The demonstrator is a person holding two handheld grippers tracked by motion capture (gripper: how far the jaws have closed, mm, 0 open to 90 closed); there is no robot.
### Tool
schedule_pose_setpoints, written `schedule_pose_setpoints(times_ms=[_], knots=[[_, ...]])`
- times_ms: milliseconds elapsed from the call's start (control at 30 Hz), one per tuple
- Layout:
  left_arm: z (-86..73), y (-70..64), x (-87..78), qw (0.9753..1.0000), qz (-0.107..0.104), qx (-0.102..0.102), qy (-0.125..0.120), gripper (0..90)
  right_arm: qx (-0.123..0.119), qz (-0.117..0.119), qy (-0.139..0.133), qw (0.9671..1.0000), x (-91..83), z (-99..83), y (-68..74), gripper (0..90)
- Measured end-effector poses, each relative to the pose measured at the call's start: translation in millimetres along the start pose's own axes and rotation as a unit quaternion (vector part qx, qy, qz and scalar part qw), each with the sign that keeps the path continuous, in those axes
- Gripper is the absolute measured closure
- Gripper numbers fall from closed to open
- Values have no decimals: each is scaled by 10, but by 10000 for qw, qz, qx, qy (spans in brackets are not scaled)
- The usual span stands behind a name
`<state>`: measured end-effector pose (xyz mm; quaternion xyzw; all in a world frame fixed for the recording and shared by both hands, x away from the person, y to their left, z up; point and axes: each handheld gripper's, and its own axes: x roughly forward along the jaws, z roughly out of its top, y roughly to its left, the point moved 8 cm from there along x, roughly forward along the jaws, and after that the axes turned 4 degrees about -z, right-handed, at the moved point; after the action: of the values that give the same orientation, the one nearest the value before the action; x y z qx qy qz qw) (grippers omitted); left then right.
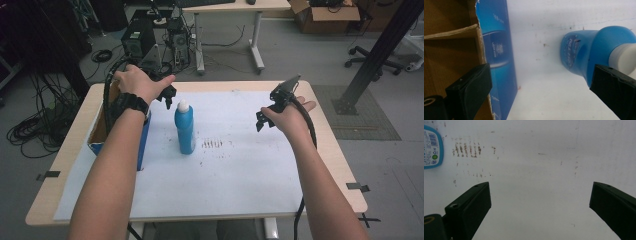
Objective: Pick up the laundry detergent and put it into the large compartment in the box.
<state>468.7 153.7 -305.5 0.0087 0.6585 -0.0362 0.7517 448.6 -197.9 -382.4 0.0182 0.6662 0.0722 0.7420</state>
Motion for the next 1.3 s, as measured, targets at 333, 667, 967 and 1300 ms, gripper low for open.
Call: schedule_pose_setpoints(times_ms=[333, 667, 967, 1300], knots=[[-18, -22, -44, 10000, -34, -20, -9, 45, 46, 17, -49, 10000, -28, -26, -22, 38], [11, -87, -94, 9999, -87, -65, -51, 43, 29, 71, -98, 9999, -57, -7, -8, 37], [39, -218, -182, 9998, -121, -94, -97, 42, 37, 87, -125, 9999, -63, -13, -36, 37], [76, -452, -219, 9998, -172, -34, -123, 42, 53, 94, -183, 9998, -101, -46, -119, 38]])
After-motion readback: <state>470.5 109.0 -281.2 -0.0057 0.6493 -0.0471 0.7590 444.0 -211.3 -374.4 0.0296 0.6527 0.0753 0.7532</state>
